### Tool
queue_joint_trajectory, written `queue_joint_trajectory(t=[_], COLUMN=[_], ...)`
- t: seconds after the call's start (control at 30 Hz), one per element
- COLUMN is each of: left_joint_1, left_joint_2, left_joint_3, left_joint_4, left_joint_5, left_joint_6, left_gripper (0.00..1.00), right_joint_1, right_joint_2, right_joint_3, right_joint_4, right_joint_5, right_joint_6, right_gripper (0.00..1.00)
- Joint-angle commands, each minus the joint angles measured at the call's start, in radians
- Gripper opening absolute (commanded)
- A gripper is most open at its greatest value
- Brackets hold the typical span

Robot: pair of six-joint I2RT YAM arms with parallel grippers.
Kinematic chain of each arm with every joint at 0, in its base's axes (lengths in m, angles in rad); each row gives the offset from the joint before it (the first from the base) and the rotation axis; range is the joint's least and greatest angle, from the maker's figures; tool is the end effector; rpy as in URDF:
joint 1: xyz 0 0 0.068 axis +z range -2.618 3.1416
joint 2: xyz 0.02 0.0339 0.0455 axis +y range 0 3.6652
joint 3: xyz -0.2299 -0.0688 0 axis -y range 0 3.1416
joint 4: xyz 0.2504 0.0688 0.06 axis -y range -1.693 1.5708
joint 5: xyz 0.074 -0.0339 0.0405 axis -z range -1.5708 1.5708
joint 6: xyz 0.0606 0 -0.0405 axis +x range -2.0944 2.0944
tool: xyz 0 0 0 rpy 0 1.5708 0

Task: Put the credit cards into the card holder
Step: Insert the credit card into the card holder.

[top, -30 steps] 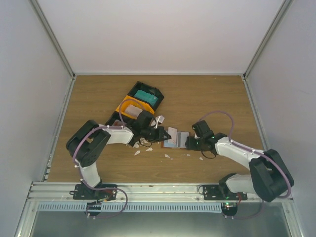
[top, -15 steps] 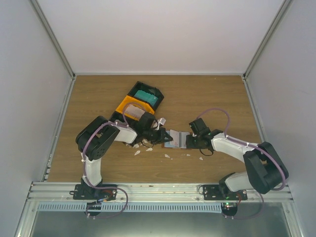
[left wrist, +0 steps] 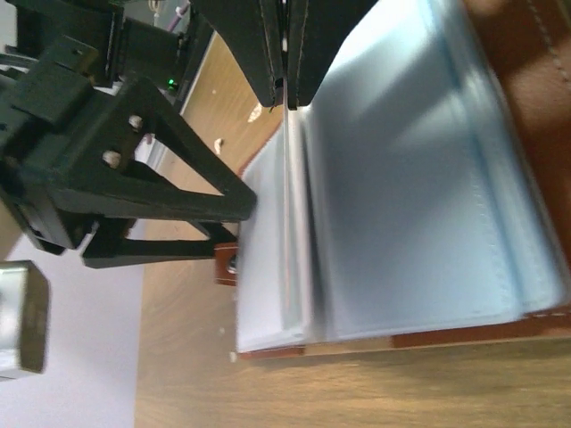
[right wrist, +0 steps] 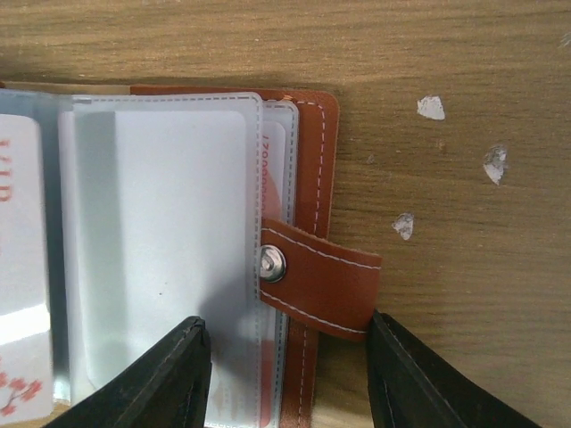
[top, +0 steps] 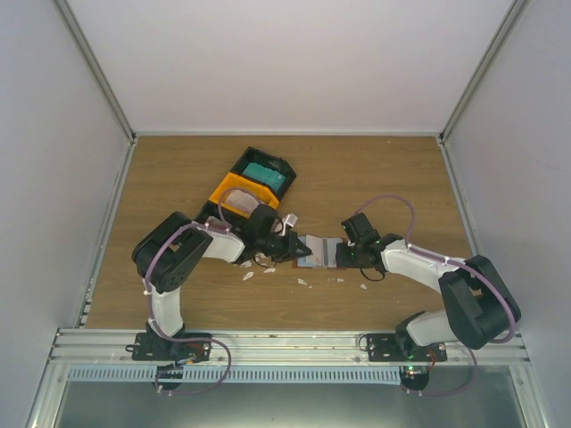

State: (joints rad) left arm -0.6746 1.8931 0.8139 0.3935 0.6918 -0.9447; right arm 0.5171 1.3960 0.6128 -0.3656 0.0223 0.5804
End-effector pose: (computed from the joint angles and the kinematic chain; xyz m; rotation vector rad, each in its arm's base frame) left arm 0.2549 -0.2534 0.0627 0.0892 2.6153 -1.5263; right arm 0.2223 0.1248 0.0830 0.0938 2.7548 0.2817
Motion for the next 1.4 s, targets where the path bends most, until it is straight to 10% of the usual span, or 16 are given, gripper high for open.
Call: queue_joint_trajectory(t=[0.0, 1.37], left_joint_1=[-0.010, -0.049], left_joint_2=[-0.067, 0.057], left_joint_3=[-0.025, -0.040], left_joint_4=[0.088, 0.174], left_joint_5=[0.022, -0.076], left_joint_6=[-0.023, -0.137], left_gripper=[0.00, 0.00], right_joint_1=[0.008, 0.010], right_joint_2=[0.033, 0.005], right_joint_3=[-0.021, -0.056], right_joint_4=[-0.026, -0.012], right_joint_5=[0.006, -0.014], right_joint_6=[0.013, 0.035], right_gripper=[0.48, 0.45])
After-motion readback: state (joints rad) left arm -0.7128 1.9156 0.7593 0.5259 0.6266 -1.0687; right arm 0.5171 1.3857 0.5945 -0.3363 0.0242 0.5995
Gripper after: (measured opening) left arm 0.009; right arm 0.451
